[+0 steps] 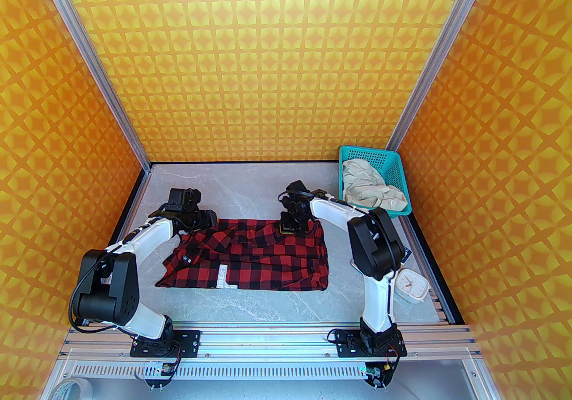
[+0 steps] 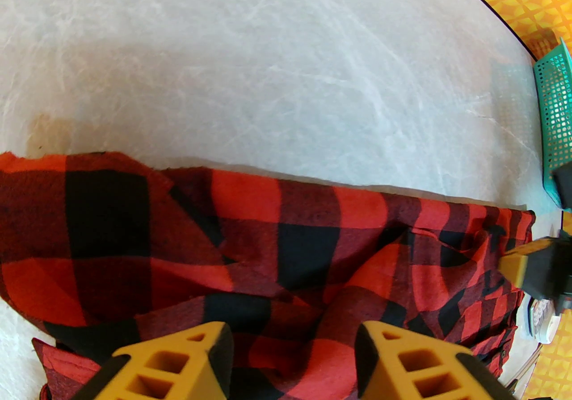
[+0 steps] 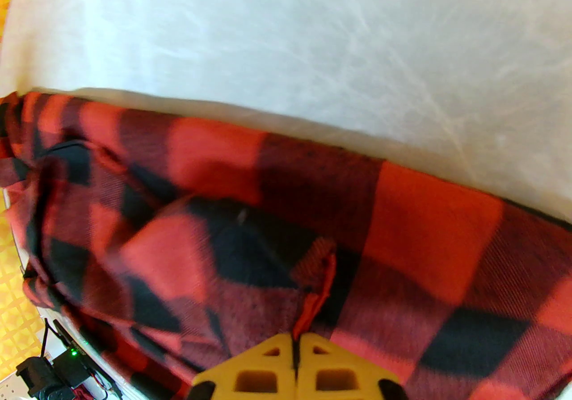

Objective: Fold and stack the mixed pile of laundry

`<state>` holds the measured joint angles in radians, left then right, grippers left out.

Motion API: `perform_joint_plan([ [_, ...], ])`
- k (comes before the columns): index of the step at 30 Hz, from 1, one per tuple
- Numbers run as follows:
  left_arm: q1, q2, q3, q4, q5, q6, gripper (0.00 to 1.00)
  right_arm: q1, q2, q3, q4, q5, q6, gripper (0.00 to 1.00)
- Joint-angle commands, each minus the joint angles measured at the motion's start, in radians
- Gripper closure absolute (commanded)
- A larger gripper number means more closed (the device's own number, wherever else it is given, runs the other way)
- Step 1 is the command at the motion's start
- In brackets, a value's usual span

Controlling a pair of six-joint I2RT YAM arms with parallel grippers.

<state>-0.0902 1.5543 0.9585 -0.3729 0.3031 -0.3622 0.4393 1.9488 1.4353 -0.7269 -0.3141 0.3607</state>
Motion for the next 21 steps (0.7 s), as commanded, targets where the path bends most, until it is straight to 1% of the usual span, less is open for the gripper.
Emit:
perform_joint_plan([
  [1, 0.019, -0.045, -0.017, -0.001, 0.019, 0.021, 0.50, 0.007, -0.141, 0.018, -0.035, 0.068, -0.021, 1.00],
  [5, 0.026, -0.057, -0.018, -0.011, 0.019, 0.028, 0.49, 0.007, -0.241, 0.008, -0.066, 0.151, -0.049, 1.00],
  [7, 0.027, -0.058, -0.017, -0.014, 0.019, 0.031, 0.49, 0.008, -0.297, -0.019, -0.050, 0.163, -0.096, 1.00],
  [10, 0.027, -0.058, -0.018, -0.012, 0.019, 0.032, 0.49, 0.007, -0.346, -0.035, -0.056, 0.220, -0.168, 1.00],
  [11, 0.027, -0.056, -0.019, -0.012, 0.019, 0.032, 0.49, 0.008, -0.355, -0.034, -0.059, 0.228, -0.190, 1.00],
  [14, 0.026, -0.053, -0.021, -0.014, 0.019, 0.035, 0.49, 0.007, -0.394, -0.039, -0.036, 0.196, -0.281, 1.00],
  [17, 0.027, -0.050, -0.020, -0.012, 0.018, 0.036, 0.49, 0.007, -0.427, -0.055, 0.055, 0.183, -0.418, 1.00],
  [19, 0.027, -0.048, -0.018, -0.011, 0.019, 0.036, 0.49, 0.007, -0.438, -0.039, 0.095, 0.147, -0.569, 1.00],
  [21, 0.027, -0.049, -0.018, -0.012, 0.026, 0.037, 0.49, 0.007, -0.459, -0.048, 0.157, 0.137, -0.697, 1.00],
])
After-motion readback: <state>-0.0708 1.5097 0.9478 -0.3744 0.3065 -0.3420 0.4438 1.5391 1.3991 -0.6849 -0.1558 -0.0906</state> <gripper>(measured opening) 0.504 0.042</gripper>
